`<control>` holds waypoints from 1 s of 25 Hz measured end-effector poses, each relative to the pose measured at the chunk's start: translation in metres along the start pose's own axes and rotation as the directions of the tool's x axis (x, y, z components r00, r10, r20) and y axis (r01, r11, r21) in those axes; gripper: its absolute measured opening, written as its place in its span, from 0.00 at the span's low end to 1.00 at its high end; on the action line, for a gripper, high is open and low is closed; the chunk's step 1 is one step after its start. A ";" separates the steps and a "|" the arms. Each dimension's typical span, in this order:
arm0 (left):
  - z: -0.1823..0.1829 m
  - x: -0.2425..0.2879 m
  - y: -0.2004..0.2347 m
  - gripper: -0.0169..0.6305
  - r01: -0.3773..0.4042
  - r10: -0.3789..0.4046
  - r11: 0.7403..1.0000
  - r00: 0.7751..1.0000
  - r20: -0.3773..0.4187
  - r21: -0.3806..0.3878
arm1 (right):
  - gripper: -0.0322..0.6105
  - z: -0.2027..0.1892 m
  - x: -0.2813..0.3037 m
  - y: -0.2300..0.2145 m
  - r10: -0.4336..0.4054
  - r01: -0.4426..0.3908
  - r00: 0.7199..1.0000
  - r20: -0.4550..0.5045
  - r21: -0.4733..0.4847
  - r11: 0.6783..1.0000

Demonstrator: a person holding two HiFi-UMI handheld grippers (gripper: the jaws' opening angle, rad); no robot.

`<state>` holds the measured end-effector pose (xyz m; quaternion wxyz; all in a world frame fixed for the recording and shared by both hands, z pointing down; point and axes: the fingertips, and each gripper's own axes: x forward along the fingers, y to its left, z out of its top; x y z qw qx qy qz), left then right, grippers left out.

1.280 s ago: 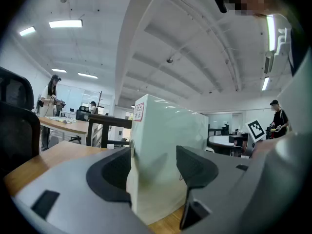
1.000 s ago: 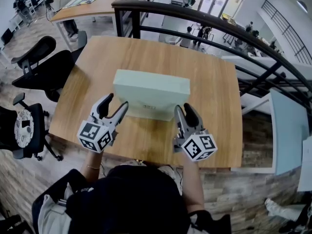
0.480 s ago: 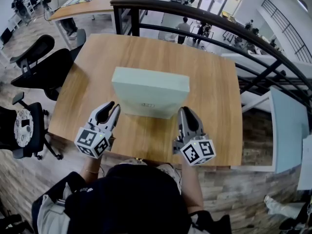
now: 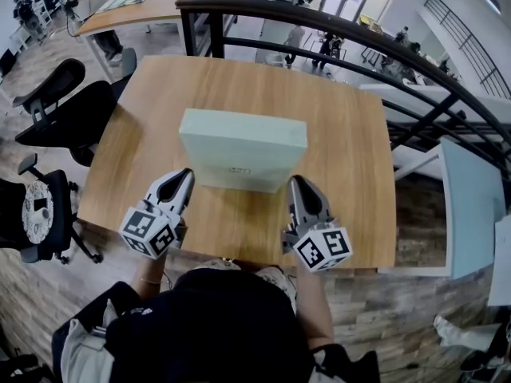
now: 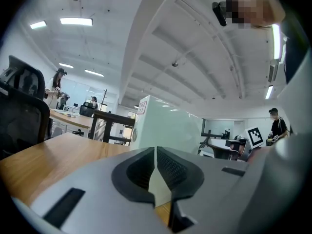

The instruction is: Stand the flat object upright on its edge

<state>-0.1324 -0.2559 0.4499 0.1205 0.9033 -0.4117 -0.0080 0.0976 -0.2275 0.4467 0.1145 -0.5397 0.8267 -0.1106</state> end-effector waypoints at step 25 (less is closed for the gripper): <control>-0.010 0.009 -0.001 0.08 0.000 0.000 1.000 0.999 -0.038 0.008 | 0.11 -0.012 0.001 -0.009 -0.020 0.021 0.999 -0.025 0.043 0.999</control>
